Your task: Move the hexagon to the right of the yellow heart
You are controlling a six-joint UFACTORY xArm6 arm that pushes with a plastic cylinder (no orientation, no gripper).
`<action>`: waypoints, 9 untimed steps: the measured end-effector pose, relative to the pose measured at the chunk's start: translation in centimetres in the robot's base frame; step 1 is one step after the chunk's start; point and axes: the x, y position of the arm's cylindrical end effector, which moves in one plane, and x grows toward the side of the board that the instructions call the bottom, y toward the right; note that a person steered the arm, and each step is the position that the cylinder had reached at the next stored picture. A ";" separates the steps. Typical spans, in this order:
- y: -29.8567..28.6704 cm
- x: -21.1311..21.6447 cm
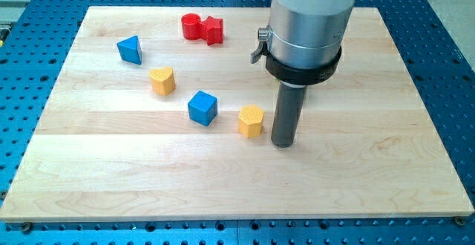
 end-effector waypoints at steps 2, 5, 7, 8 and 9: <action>-4.0 -1.0; -2.5 -8.1; -2.1 -14.6; -6.0 -13.5; -11.9 -12.3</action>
